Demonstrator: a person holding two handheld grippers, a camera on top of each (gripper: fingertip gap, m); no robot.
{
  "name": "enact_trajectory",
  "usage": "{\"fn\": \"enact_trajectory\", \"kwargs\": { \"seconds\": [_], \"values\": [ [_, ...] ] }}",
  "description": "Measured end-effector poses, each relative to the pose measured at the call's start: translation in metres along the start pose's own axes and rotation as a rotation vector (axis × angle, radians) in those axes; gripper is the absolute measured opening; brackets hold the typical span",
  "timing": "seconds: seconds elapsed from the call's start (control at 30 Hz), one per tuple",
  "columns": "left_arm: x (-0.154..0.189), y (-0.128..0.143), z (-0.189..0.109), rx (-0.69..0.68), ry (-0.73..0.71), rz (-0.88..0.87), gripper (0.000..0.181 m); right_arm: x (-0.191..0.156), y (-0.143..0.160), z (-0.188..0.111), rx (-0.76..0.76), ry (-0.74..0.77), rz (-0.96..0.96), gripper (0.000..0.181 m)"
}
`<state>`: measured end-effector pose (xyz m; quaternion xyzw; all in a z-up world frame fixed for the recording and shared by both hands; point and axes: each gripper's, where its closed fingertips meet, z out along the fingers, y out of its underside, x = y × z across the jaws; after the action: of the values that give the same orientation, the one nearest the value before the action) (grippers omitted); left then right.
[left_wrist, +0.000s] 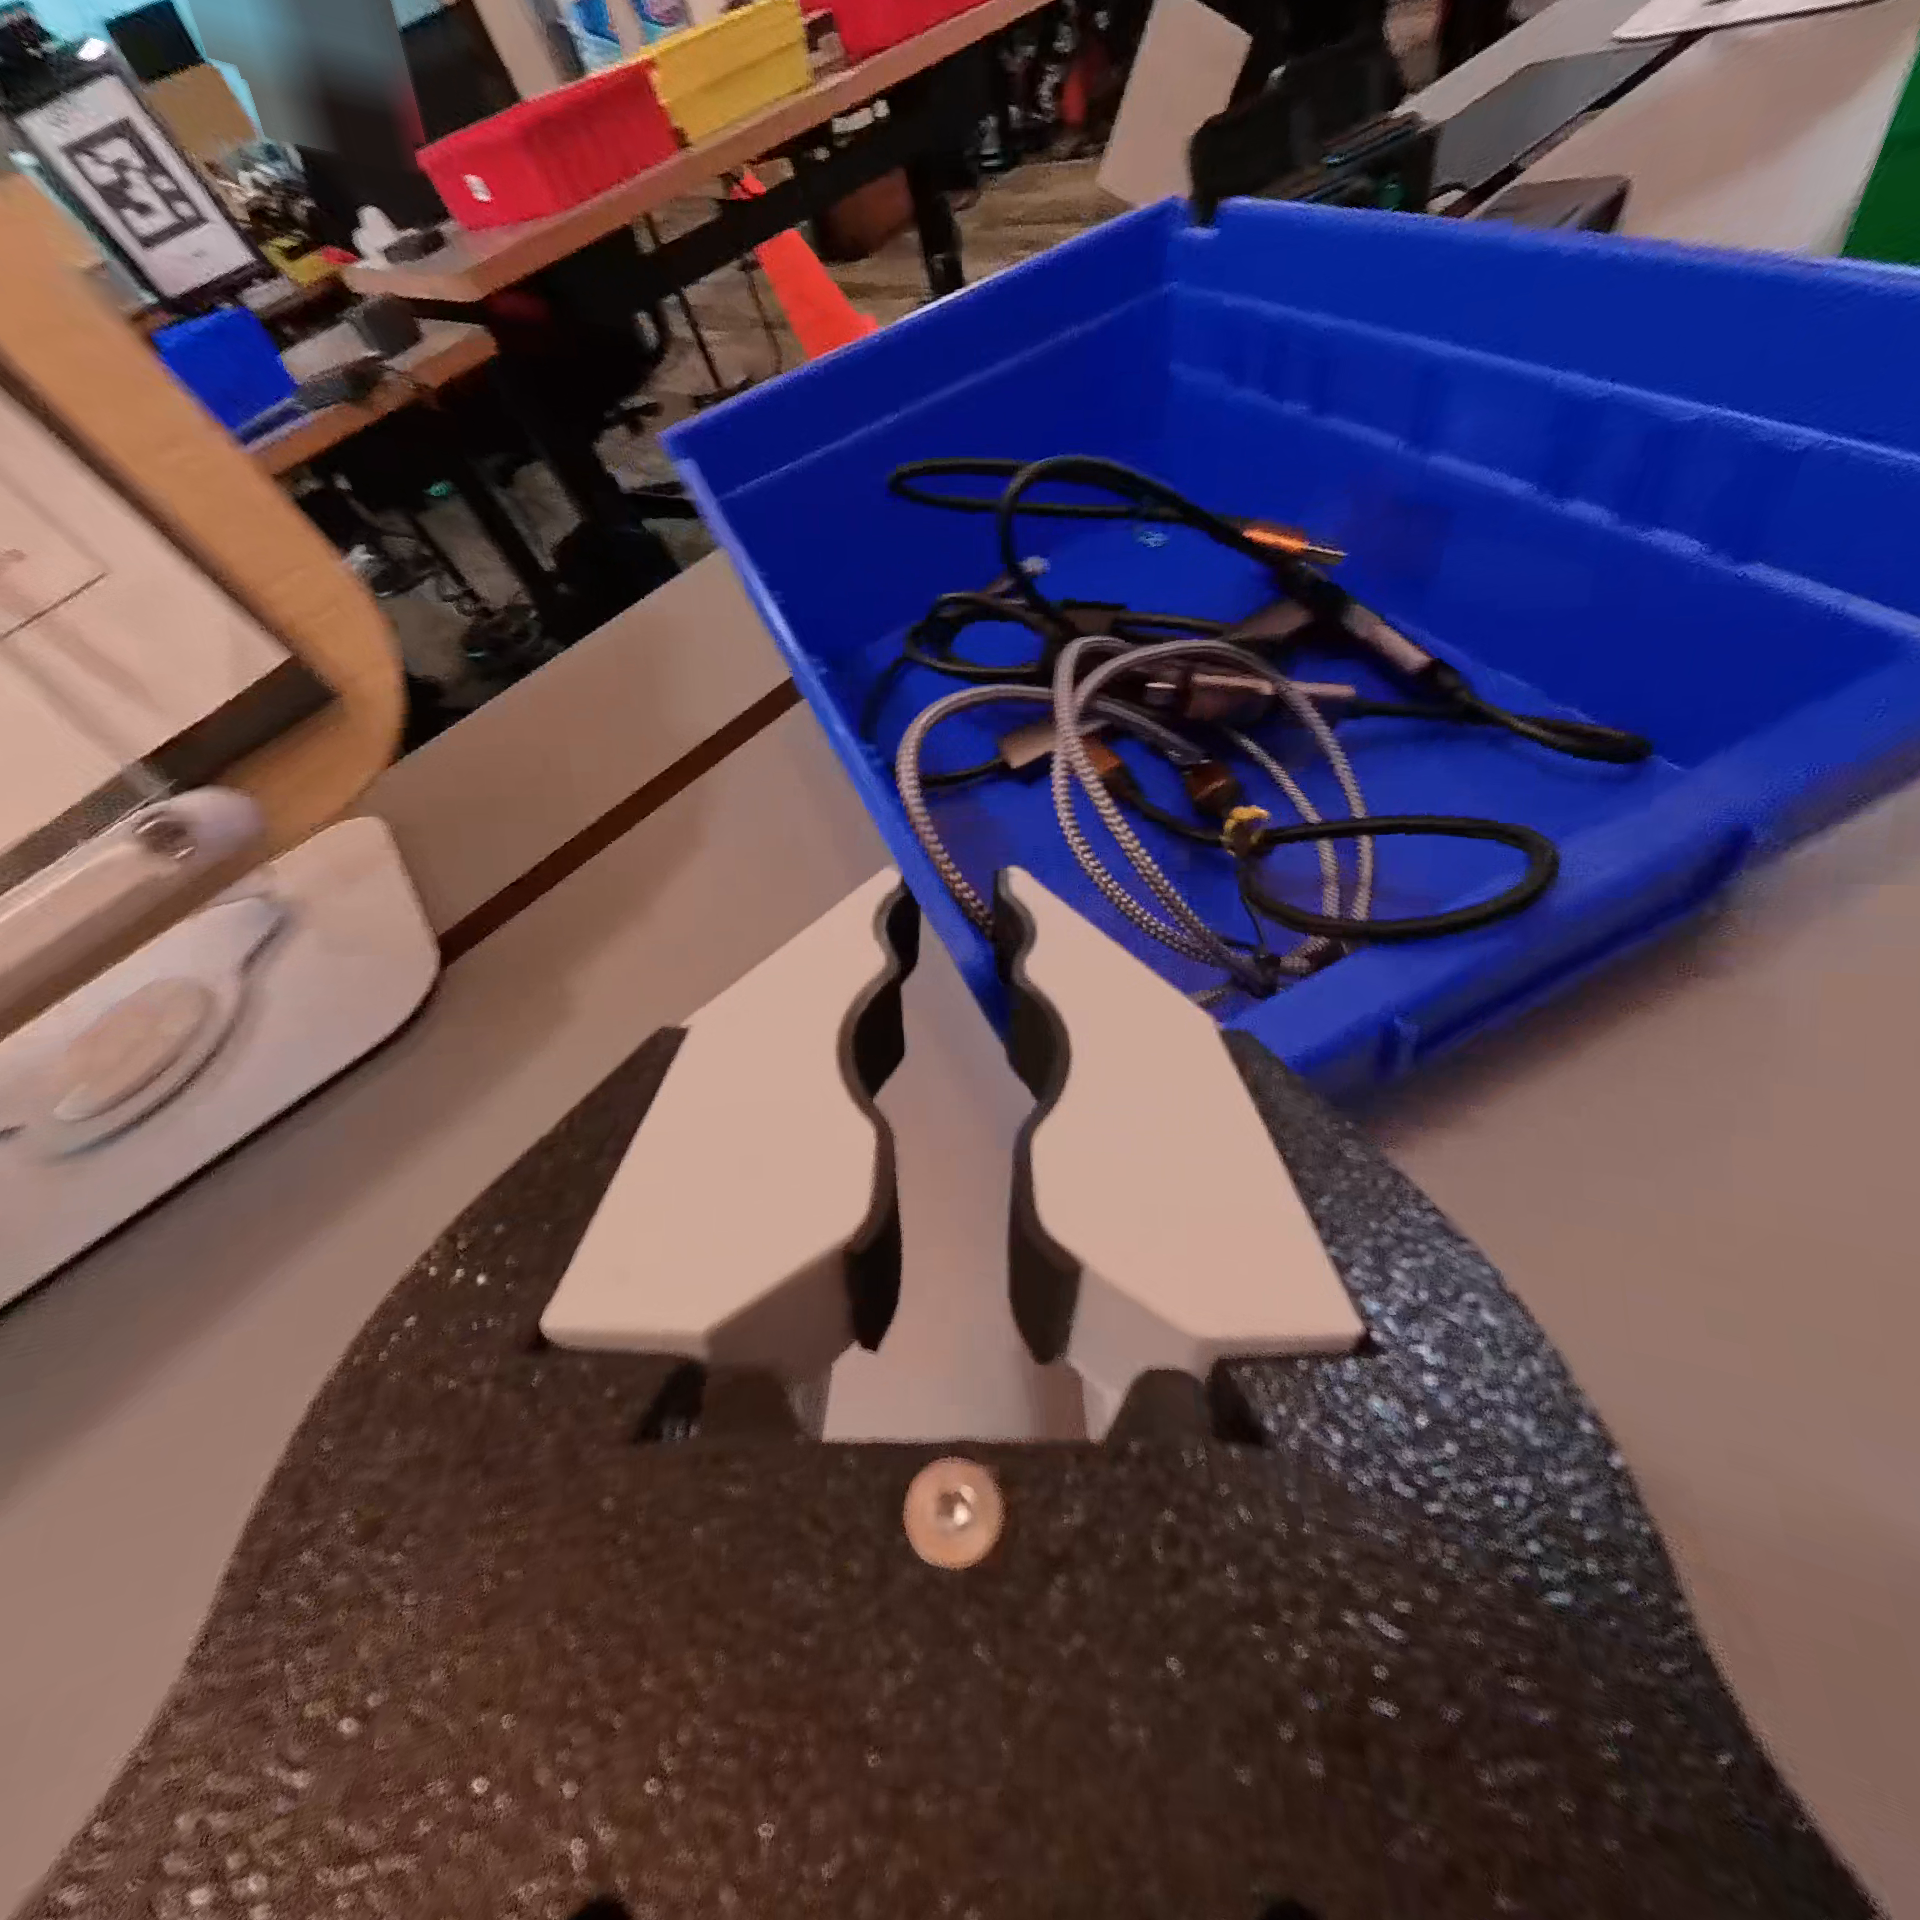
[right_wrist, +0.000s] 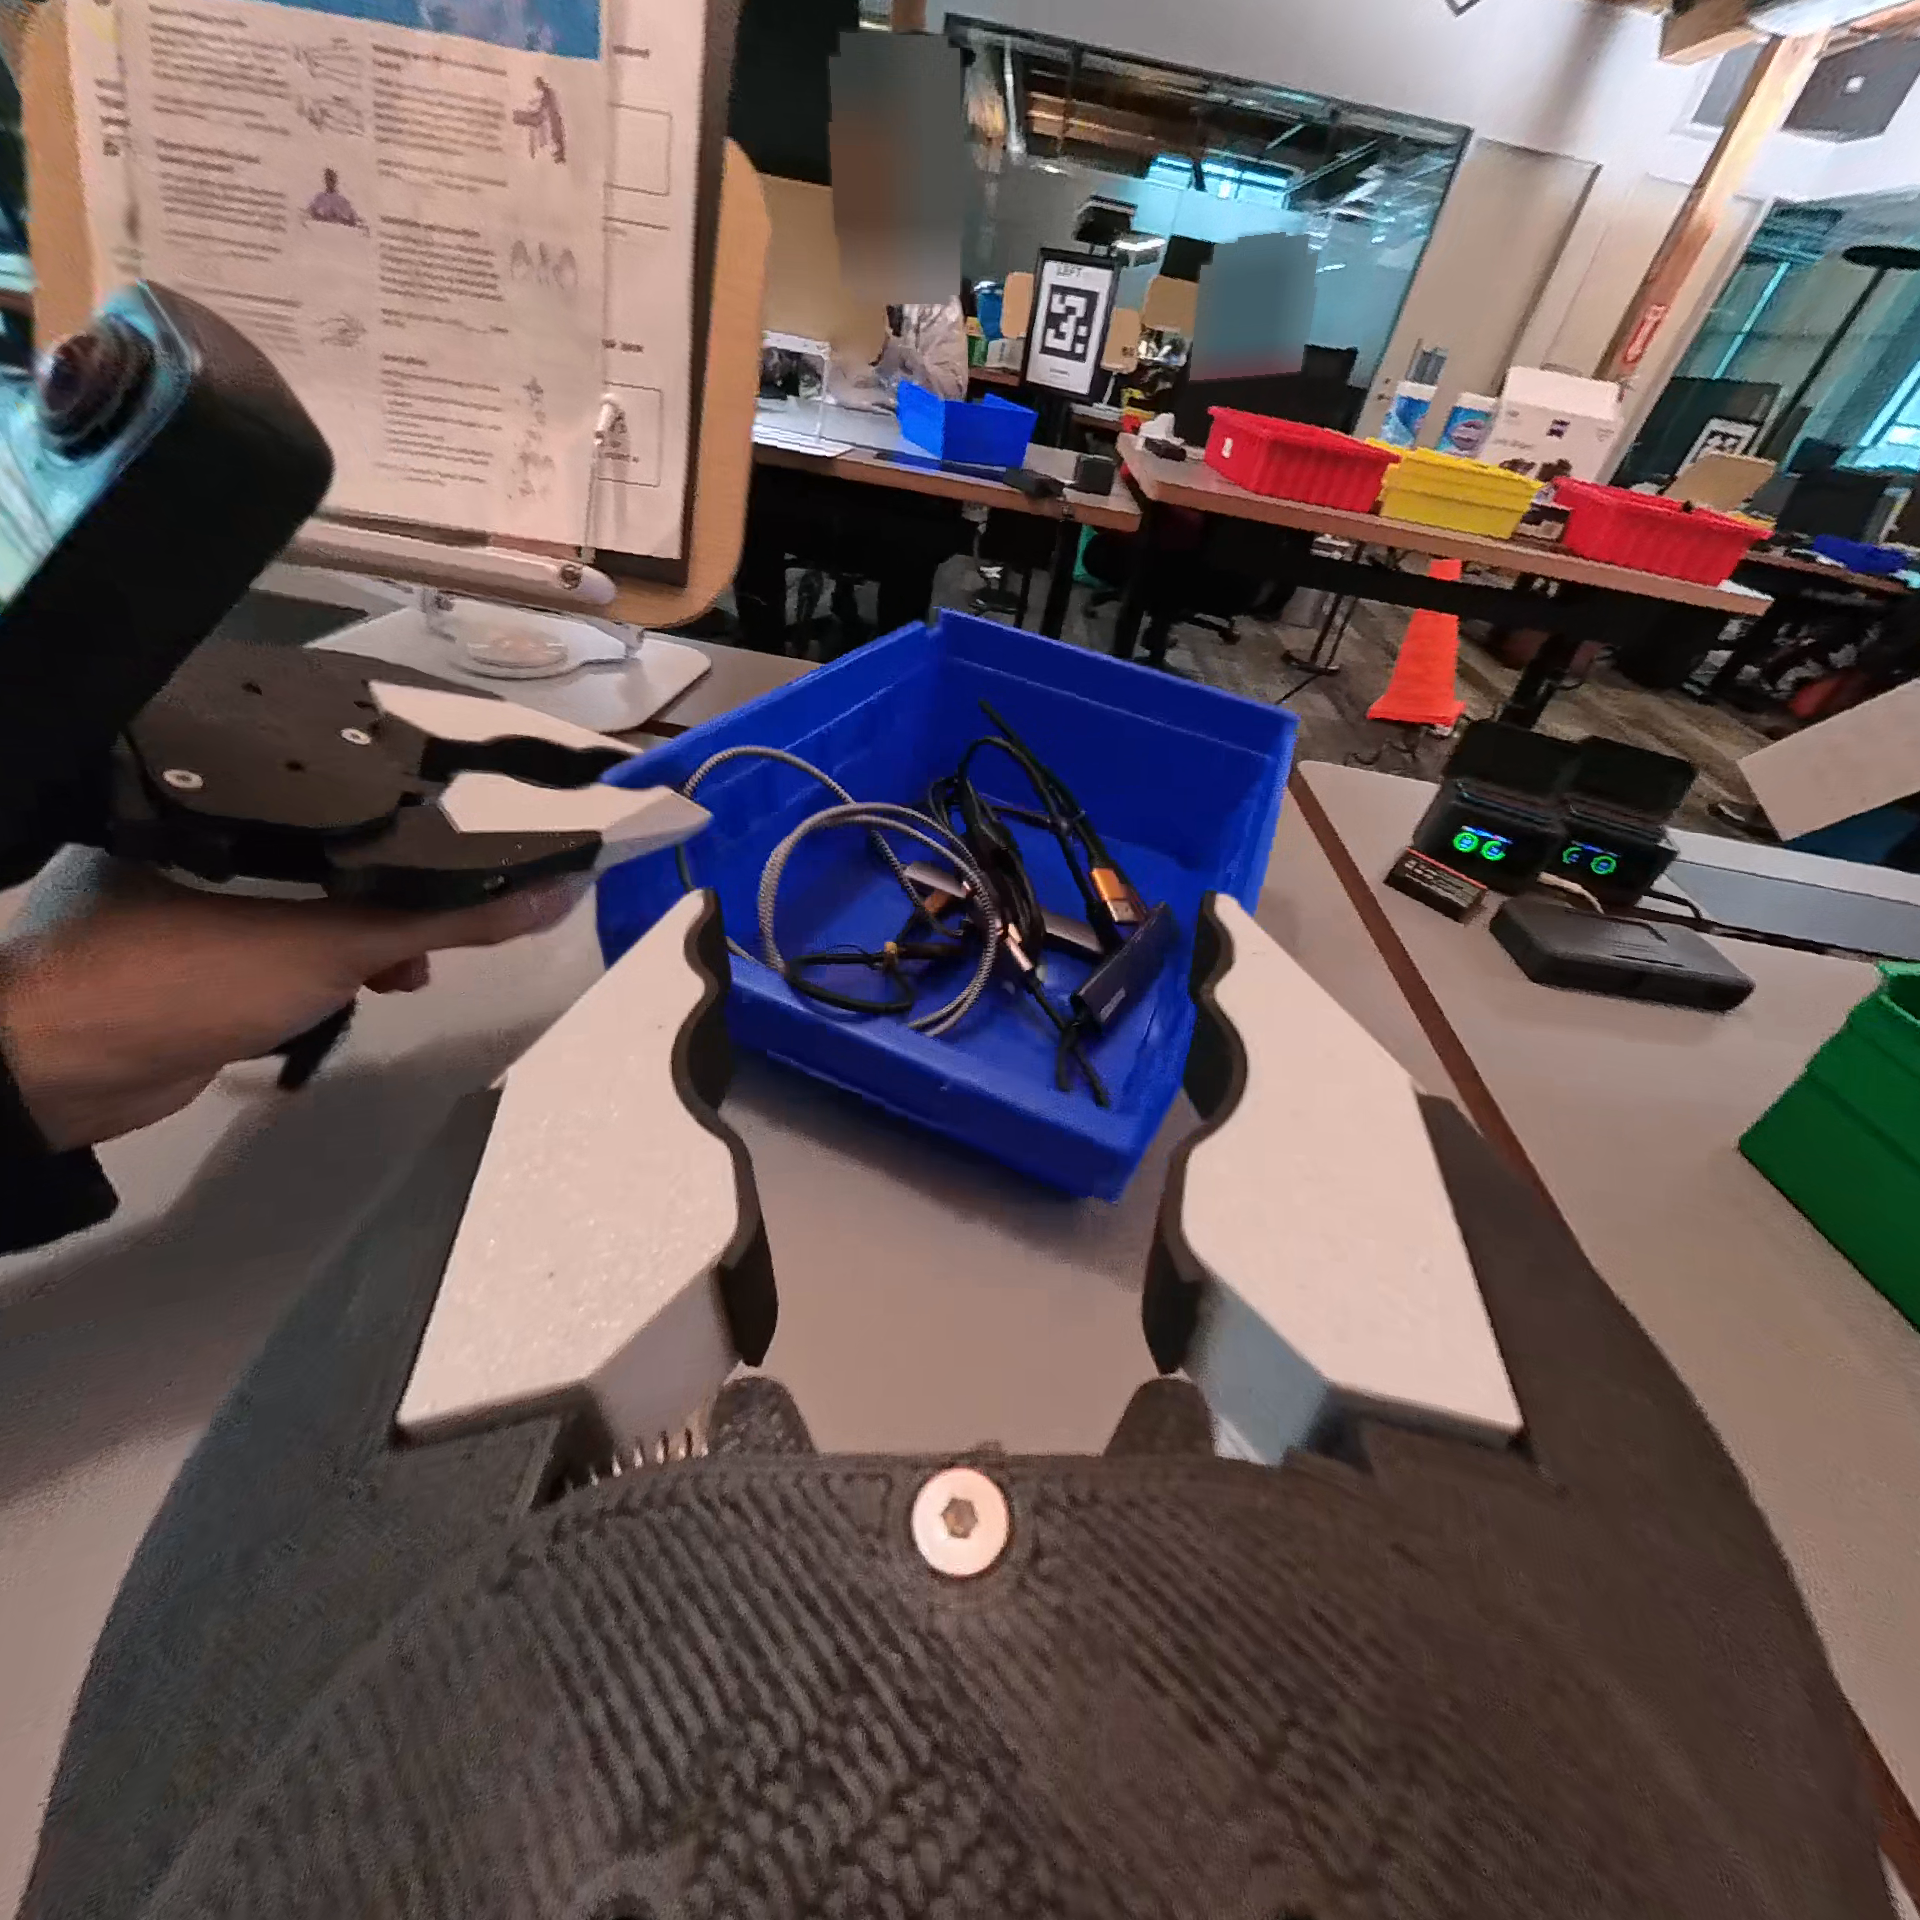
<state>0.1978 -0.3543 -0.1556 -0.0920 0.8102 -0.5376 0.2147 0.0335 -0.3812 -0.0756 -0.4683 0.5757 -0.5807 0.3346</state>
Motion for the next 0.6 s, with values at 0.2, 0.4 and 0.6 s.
{"fn": "enact_trajectory", "kwargs": {
  "seconds": [0.2,0.4,0.6],
  "values": [
    [-0.038,0.029,-0.059,0.058,0.035,0.001,0.006,-0.030,-0.020,-0.004,0.038,-0.069,-0.035,0.088],
    [-0.067,0.066,-0.144,0.122,0.017,0.042,0.006,-0.122,-0.028,0.000,-0.068,-0.371,0.062,0.090],
    [-0.089,0.089,-0.192,0.165,0.013,0.063,0.006,-0.212,-0.109,0.061,-0.079,-0.606,0.209,0.101]
  ]
}}
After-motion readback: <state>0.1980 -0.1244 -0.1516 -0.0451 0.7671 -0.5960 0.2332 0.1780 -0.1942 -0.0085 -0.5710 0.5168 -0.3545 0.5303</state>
